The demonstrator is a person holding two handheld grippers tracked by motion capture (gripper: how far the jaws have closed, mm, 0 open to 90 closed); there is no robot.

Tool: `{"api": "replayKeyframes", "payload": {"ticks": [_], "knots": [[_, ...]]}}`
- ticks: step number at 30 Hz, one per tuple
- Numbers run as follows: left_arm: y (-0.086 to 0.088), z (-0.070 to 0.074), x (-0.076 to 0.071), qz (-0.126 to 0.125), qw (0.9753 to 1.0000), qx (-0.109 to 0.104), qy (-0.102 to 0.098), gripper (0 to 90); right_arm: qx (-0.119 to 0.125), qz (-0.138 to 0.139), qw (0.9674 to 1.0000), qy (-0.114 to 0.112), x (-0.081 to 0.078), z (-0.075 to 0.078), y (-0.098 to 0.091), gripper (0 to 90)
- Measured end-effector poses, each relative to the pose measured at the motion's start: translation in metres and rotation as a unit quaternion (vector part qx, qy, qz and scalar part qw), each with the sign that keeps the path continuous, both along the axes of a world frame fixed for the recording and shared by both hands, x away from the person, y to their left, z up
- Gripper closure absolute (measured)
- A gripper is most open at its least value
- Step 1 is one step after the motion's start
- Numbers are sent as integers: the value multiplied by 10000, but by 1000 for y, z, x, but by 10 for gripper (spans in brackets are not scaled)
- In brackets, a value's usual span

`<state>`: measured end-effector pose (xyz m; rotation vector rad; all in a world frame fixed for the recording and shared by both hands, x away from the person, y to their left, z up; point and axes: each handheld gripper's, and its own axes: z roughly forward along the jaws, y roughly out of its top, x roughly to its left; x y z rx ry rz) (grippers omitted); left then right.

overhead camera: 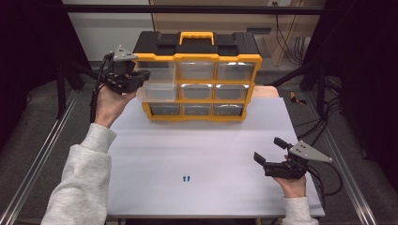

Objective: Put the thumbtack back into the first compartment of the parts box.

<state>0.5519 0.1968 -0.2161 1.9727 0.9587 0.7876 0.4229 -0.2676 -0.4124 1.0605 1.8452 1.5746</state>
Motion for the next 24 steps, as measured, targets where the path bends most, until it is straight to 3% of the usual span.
{"api": "replayKeyframes", "payload": {"ticks": [18, 24], "knots": [[-7, -6, 13, 143, 9987, 352, 341, 839, 37, -17, 10000, 12, -1, 1, -1, 5], [-6, -5, 14, 245, 9984, 302, 418, 780, 37, -3, 10000, -12, -1, 1, -1, 5]]}}
